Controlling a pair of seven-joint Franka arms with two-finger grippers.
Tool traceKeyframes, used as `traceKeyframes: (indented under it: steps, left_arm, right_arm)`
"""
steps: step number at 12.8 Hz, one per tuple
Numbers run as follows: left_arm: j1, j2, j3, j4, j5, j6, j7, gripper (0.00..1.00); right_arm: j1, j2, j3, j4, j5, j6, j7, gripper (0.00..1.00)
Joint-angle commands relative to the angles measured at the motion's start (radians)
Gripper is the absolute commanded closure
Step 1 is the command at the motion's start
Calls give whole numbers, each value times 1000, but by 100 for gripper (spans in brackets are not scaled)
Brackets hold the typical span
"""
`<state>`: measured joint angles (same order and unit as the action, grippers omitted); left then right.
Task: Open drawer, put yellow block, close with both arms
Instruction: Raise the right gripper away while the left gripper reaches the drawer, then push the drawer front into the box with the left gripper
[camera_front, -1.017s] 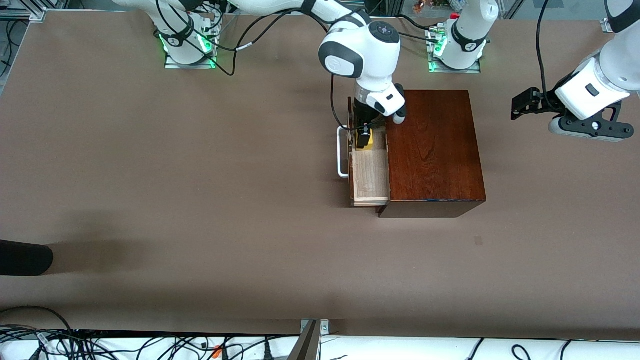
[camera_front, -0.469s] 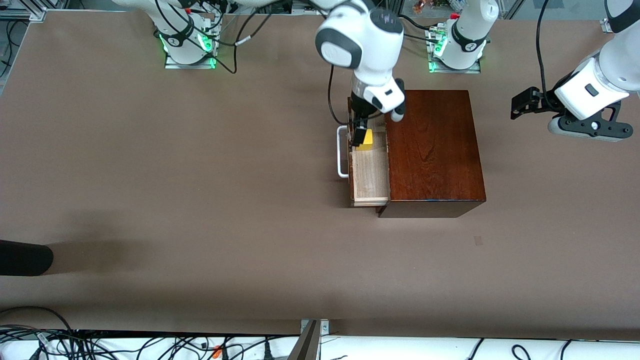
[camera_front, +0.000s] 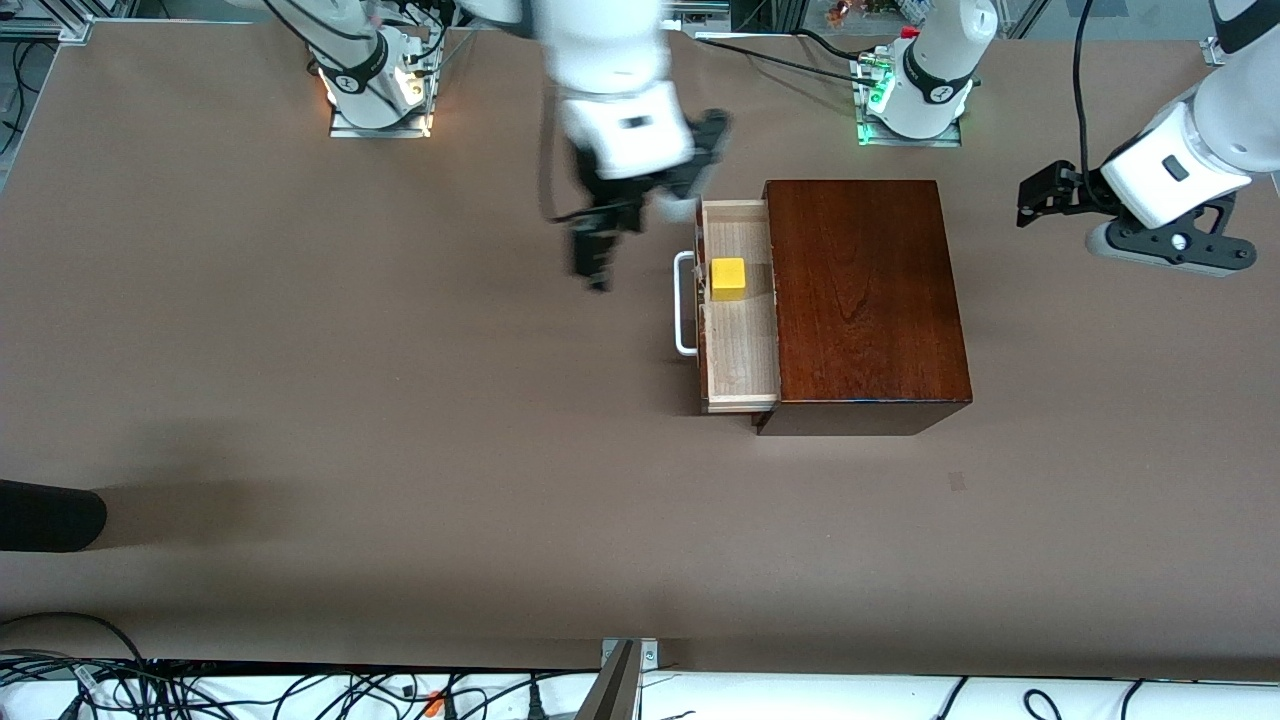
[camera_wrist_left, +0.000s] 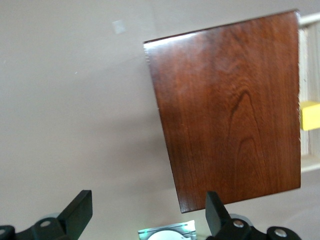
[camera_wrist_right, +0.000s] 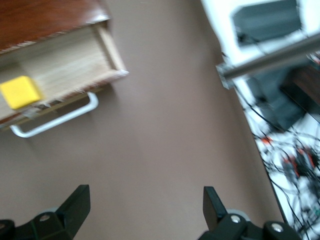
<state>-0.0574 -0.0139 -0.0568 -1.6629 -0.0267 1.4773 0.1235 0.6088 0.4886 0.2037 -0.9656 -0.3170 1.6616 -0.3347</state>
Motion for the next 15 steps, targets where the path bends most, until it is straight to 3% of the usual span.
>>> traceKeyframes:
  steps: [1, 3, 4, 5, 7, 10, 12, 15]
  left_arm:
    - [-76, 37, 0, 38, -22, -25, 137, 0]
    - [-149, 81, -1, 41, -30, -14, 221, 0]
    - [-198, 118, -2, 67, -74, -9, 258, 0]
    - [-243, 171, -5, 115, -106, -11, 310, 0]
    - [-349, 270, -8, 199, -127, 1, 376, 0]
    - [-496, 400, -9, 272, -137, 153, 407, 0]
    - [-568, 471, -14, 269, -139, 314, 500, 0]
    - [-636, 578, -14, 266, -139, 455, 670, 0]
  right_arm:
    - [-99, -109, -4, -36, 53, -110, 6, 0]
    - [-208, -180, -84, -38, 248, -205, 8, 0]
    - [-221, -220, -174, -57, 319, -242, 5, 0]
    - [-221, -266, -243, -97, 346, -253, 6, 0]
    - [-221, -374, -323, -238, 354, -243, 13, 0]
    - [-222, -478, -392, -404, 349, -224, 51, 0]
    - [-245, -525, -394, -519, 342, -179, 124, 0]
    - [-282, -579, -386, -682, 337, -70, 195, 0]
